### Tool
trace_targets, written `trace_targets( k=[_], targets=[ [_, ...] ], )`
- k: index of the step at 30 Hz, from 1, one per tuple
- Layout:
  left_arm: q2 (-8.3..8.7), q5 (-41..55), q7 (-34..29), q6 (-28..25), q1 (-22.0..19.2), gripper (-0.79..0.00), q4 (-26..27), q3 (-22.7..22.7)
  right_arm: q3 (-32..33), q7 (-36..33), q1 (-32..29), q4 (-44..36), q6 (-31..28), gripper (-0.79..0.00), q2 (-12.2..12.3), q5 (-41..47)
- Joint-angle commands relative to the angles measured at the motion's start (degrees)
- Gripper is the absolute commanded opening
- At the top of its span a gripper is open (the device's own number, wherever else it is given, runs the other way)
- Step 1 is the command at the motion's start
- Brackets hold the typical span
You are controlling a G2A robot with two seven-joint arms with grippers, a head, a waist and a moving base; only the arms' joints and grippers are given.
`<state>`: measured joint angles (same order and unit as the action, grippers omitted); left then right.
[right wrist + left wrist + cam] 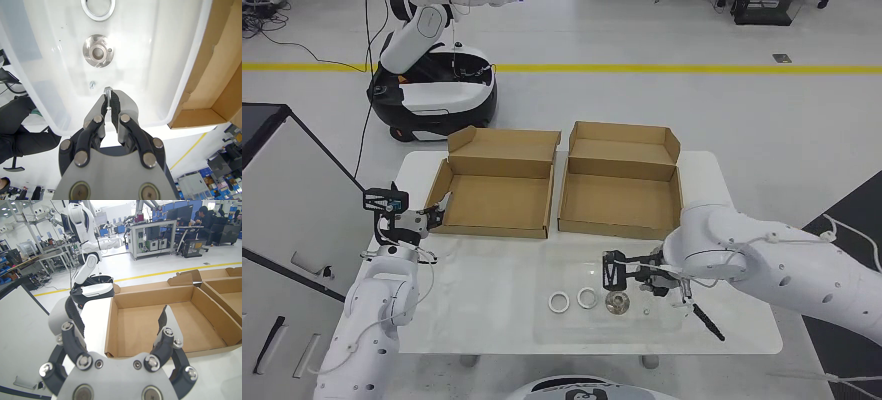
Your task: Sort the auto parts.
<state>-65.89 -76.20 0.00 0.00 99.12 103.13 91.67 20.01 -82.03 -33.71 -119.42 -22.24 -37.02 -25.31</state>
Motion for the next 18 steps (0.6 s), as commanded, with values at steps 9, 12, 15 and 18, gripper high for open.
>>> trace_targets(
  k=[9,12,15,18],
  targets=[
    [0.00,0.0,0.0,0.0,0.0,0.000,0.0,0.0,4.3,-1.0,2.3,-2.7,1.0,-0.785,3.0,10.2],
    [0.00,0.0,0.0,0.0,0.0,0.000,0.0,0.0,4.3,-1.0,2.3,-2.7,1.0,-0.785,3.0,10.2],
    [0.00,0.0,0.0,0.0,0.0,0.000,0.0,0.0,4.3,-1.0,2.3,-2.7,1.0,-0.785,3.0,10.2],
    [0.00,0.0,0.0,0.0,0.0,0.000,0.0,0.0,4.3,-1.0,2.3,-2.7,1.0,-0.785,3.0,10.2]
  ],
)
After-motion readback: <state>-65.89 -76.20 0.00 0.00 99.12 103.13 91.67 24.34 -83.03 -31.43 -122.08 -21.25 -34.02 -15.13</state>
